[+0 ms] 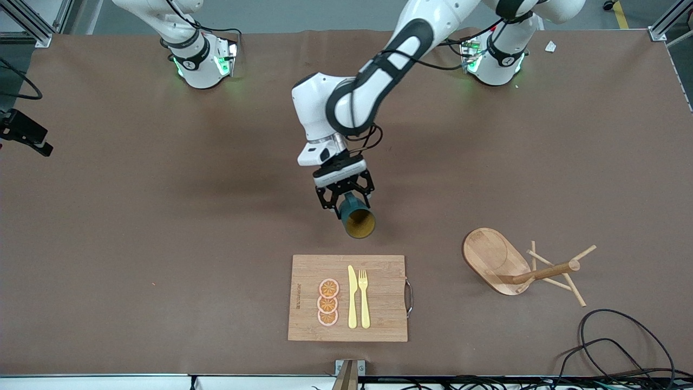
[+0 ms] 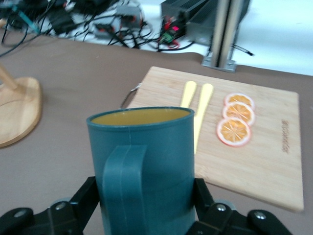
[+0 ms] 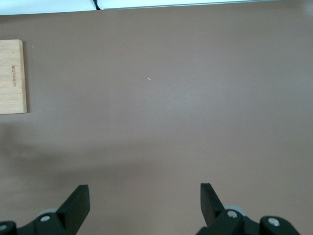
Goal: Transfer cup from left to right arm and place
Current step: 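Lift the teal mug off the stand and carry it to mid-table, then set the mug upright on the table and open the left gripper, then lower the right gripper onto the mug while the left gripper withdraws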
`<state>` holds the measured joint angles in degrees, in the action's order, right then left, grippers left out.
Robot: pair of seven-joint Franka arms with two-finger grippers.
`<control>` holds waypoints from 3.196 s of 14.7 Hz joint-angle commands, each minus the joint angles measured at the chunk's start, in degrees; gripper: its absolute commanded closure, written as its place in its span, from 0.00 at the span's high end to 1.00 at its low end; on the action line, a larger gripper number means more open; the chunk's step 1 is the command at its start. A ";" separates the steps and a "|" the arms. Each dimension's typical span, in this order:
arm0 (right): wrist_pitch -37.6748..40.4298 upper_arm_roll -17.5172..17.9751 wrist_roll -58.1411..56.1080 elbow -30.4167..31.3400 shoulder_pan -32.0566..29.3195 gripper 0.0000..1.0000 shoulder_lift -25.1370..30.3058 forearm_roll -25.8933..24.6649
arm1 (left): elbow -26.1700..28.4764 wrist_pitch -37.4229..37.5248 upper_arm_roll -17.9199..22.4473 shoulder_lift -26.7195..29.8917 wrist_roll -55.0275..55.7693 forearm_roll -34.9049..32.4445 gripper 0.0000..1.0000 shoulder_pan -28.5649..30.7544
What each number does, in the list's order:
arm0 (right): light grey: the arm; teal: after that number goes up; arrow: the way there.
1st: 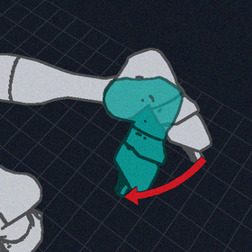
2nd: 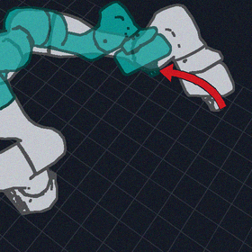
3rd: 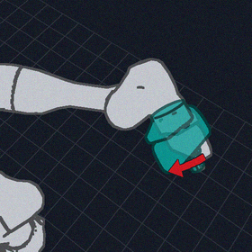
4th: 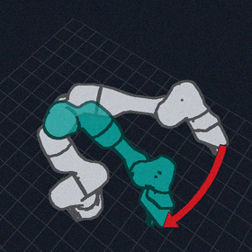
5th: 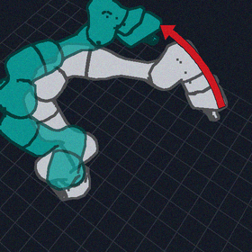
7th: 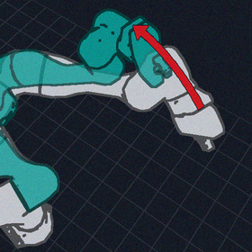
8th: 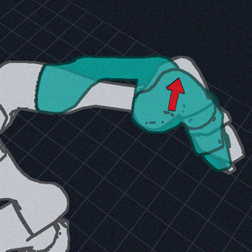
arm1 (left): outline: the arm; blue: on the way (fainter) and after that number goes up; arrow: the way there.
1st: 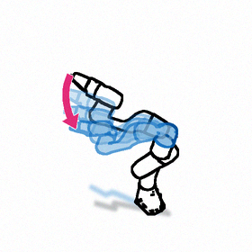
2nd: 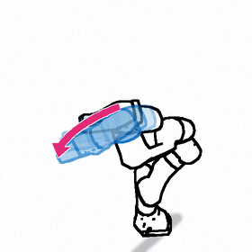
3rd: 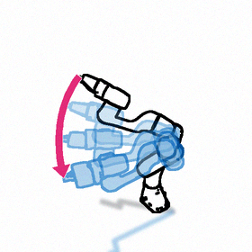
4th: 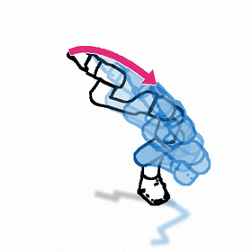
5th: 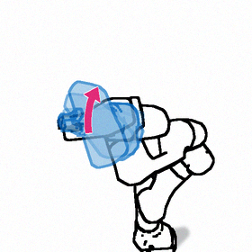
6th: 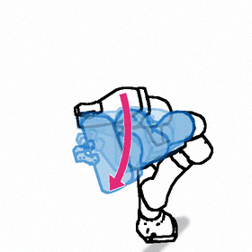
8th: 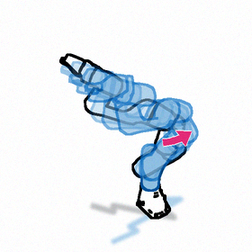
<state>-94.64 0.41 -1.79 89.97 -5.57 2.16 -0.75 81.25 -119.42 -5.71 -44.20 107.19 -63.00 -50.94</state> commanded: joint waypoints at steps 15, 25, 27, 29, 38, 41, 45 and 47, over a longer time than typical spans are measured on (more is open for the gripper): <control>0.33 1.09 -4.17 0.30 -0.93 1.00 0.22 -0.22 | 0.57 15.17 0.79 -14.07 23.59 -21.55 1.00 -14.18; 1.74 1.18 -4.36 0.65 -0.67 1.00 -0.84 0.22 | -0.13 22.65 -1.23 -5.30 19.91 -2.14 1.00 -18.23; 2.61 1.26 -3.74 0.91 -0.14 1.00 -1.80 0.31 | -0.13 22.66 -1.14 -0.47 16.41 2.42 1.00 -17.62; 3.23 1.26 -3.92 0.74 -0.14 1.00 -4.60 0.40 | -0.13 22.57 -0.88 4.98 11.14 7.43 1.00 -15.87; -3.89 1.35 10.54 0.82 8.10 1.00 -13.05 1.71 | -3.99 19.68 -1.05 19.76 -24.99 24.14 1.00 1.17; -5.20 1.35 21.02 0.03 13.38 1.00 -17.26 7.14 | -4.08 17.12 -1.06 21.26 -32.11 29.67 1.00 8.02; -13.28 1.35 38.48 -0.32 22.41 1.00 -22.09 10.42 | -4.08 14.41 -1.14 23.02 -41.34 39.33 1.00 17.52; -14.35 1.26 48.76 -4.51 28.40 1.00 -26.65 9.98 | -4.08 13.43 -1.32 23.81 -44.85 44.17 1.00 22.35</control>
<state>-108.67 2.27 37.78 90.26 17.38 -20.01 8.91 76.72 -105.36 -6.30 -22.11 65.67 -22.97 -32.35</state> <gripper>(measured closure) 0.000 0.000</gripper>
